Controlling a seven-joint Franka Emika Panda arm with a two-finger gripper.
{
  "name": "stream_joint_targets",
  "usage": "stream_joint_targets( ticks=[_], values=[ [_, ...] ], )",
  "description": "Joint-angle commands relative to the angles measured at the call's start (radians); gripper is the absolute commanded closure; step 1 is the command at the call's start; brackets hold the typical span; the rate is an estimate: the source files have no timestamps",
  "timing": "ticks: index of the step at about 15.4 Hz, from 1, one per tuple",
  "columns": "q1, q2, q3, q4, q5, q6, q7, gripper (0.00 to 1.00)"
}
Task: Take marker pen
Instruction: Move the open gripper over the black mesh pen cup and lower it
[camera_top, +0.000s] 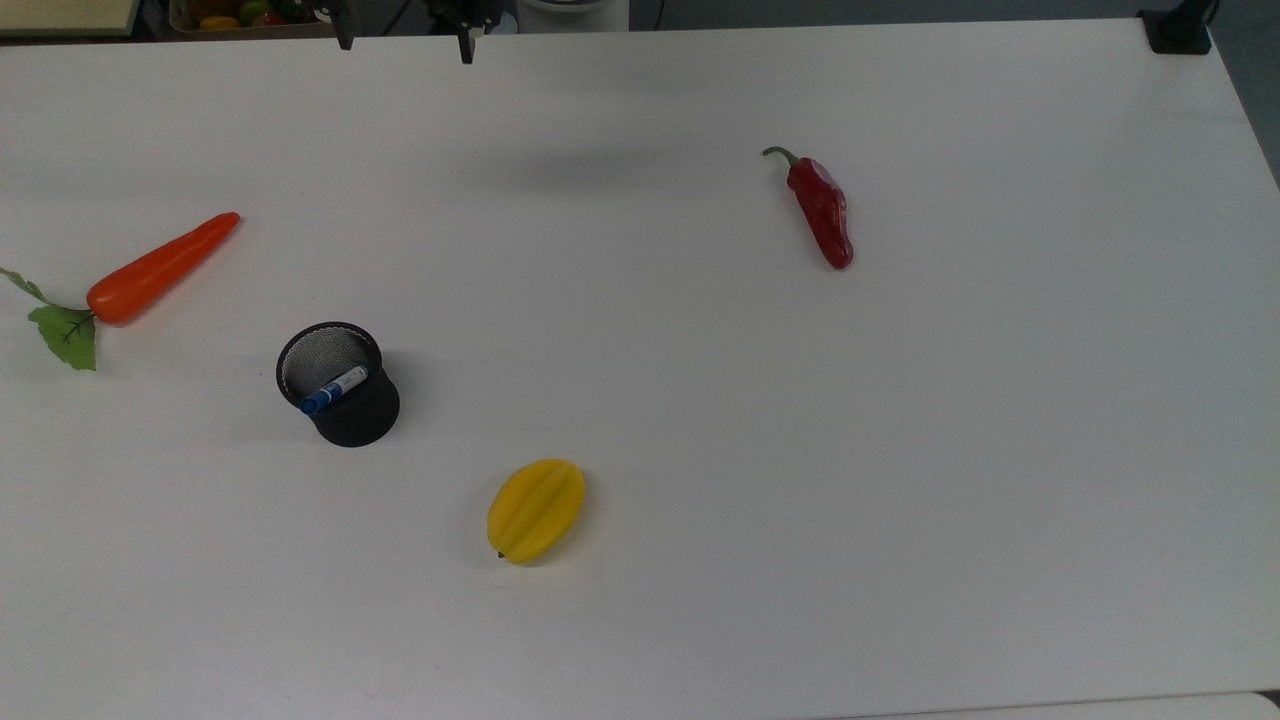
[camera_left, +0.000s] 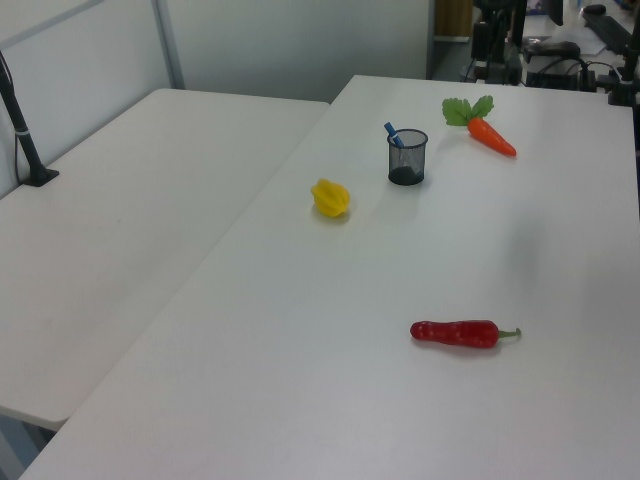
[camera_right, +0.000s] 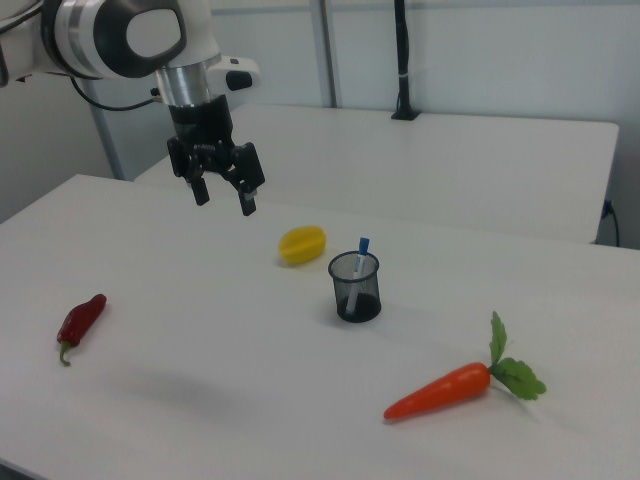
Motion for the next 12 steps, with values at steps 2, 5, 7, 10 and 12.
stream_joint_targets(
  ticks=[2, 5, 7, 10, 12],
  values=[
    [0.004, 0.024, -0.003, -0.011, 0.007, 0.102, 0.003, 0.00],
    [-0.004, 0.050, -0.005, -0.010, 0.007, 0.193, 0.005, 0.00],
    [-0.004, 0.076, -0.009, -0.010, 0.006, 0.261, 0.016, 0.00],
    [-0.012, 0.130, -0.014, -0.008, -0.005, 0.372, 0.081, 0.00],
    [-0.016, 0.170, -0.016, -0.007, -0.011, 0.428, 0.105, 0.00]
  ],
)
